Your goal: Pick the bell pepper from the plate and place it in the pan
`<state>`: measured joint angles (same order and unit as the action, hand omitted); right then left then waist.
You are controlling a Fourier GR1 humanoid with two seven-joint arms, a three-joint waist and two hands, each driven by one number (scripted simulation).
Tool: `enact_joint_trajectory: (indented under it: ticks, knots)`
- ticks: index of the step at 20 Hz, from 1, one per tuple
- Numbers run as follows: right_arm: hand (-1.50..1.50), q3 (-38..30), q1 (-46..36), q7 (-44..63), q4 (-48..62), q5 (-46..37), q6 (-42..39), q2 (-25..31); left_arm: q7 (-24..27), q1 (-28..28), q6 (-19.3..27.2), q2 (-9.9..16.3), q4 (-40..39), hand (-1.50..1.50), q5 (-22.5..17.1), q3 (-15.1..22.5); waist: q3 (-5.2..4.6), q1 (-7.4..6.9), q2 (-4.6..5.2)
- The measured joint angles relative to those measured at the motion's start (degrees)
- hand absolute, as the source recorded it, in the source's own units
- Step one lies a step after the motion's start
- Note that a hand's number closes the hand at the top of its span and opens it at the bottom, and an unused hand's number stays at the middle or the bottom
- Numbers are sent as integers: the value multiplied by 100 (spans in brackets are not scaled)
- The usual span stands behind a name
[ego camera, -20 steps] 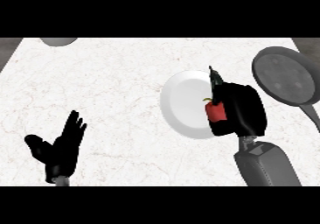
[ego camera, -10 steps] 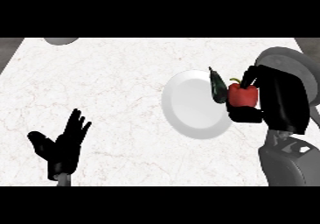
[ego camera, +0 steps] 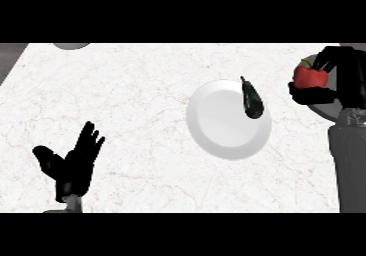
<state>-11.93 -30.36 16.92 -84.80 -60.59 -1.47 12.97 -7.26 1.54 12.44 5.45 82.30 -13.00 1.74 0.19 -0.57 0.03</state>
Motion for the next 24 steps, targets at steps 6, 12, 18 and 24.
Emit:
enact_joint_trajectory:
  ticks: [6, 12, 18, 24]
  knots:
    - [150, -605, -573, -957, 2033, 66, 1110, 606, 95, 64, -70, -19, 42, 0, 36, 36, 3, -81, 32]
    - [150, -1195, -1309, -1849, 4070, 338, 1864, 1177, 22, 44, -84, -64, 107, 0, 77, 126, 11, -205, 84]
    - [-150, -1467, -1605, -2291, 5436, 264, 2325, 1778, 110, -21, -131, -101, 101, 0, 116, 185, 21, -366, 172]
    - [-150, -1536, -1763, -2461, 6398, 191, 2070, 2111, 72, -127, -190, -128, 95, 0, 121, 255, 37, -488, 244]
